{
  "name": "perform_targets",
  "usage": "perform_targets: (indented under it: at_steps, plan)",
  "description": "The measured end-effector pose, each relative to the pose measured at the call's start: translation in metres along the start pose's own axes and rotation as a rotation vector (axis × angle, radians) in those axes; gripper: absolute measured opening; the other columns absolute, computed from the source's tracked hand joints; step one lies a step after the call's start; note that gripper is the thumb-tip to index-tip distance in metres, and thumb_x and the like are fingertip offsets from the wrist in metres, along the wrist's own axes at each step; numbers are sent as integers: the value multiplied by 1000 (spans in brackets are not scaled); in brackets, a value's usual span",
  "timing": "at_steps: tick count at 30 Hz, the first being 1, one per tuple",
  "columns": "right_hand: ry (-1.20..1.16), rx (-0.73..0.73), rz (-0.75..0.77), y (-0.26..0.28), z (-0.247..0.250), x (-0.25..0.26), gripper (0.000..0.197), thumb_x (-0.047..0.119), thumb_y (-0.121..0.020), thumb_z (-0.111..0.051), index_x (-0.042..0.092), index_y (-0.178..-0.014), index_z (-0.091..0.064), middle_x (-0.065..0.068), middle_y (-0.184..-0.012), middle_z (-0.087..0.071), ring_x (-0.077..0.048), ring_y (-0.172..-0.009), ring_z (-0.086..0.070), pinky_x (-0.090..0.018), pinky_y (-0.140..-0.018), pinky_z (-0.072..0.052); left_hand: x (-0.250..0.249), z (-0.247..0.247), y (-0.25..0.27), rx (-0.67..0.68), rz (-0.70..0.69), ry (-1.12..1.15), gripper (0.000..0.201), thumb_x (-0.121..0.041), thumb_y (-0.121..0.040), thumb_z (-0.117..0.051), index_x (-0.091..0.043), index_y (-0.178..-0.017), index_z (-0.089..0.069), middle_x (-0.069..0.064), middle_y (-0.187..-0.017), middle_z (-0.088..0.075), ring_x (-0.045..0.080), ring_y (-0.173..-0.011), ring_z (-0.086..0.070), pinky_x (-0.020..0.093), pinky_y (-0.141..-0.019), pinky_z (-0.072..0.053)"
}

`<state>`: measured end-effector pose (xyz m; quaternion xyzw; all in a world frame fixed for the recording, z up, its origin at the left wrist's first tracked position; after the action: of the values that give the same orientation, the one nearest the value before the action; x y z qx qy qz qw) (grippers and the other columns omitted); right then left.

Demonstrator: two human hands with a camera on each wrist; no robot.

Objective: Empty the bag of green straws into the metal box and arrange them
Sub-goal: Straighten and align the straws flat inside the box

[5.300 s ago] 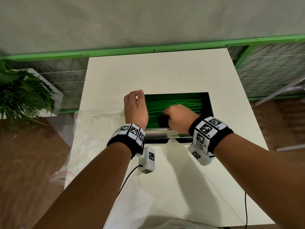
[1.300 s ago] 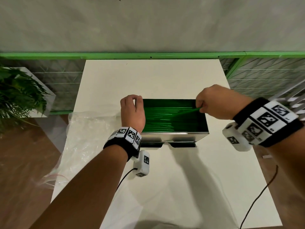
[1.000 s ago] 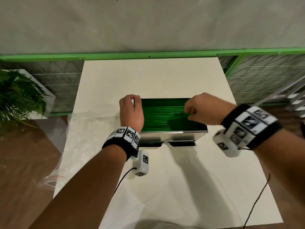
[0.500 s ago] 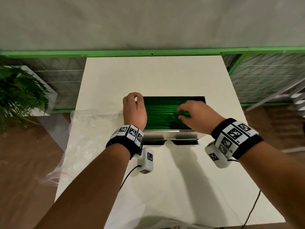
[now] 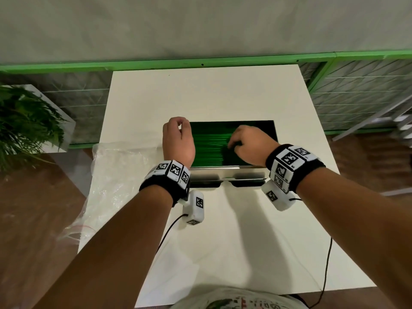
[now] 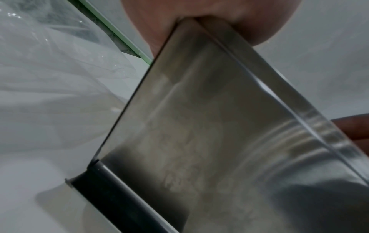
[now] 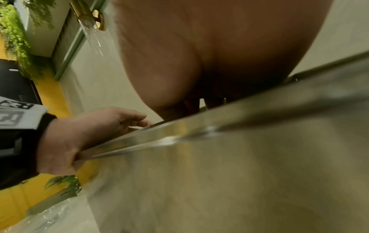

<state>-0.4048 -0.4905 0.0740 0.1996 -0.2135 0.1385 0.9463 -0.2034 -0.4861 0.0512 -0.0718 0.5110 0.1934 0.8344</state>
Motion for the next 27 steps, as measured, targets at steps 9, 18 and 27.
perform_targets:
  at_steps: [9, 18, 27]
  plan:
    - [-46, 272, -75, 26, -36, 6, 75, 70, -97, -27, 14, -125, -68, -8, -127, -67, -27, -122, -59, -39, -106, -44, 0, 1, 1, -11, 2, 31, 29, -28, -107, -43, -12, -126, -57, 6, -128, -57, 19, -99, -57, 25, -88, -41]
    - [-649, -429, -448, 65, 28, -113, 46, 35, -87, -69, 20, -129, -58, -2, -120, -60, -21, -104, -59, -31, -87, -43, 41, 1, 39, 179, 216, 267, 51, -46, -109, -33, -18, -151, -45, -7, -153, -46, 10, -142, -42, 33, -123, -26]
    - [-1015, -112, -402, 78, -17, -103, 60, -21, -80, -35, 15, -118, -65, -11, -110, -74, -19, -91, -68, -26, -68, -50, 50, -9, 64, 234, 427, 645, 55, -46, -97, -58, -17, -144, -56, 2, -143, -62, 21, -137, -54, 47, -119, -35]
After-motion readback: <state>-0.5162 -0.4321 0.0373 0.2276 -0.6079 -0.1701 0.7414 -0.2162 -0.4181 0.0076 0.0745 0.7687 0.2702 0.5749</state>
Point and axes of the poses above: each hand's wrist, its own y-axis away from the middle knuckle, its own z-axis out of the back of the hand, x = y × z, the point moved 10 cm from there along -y, towards the middle knuckle
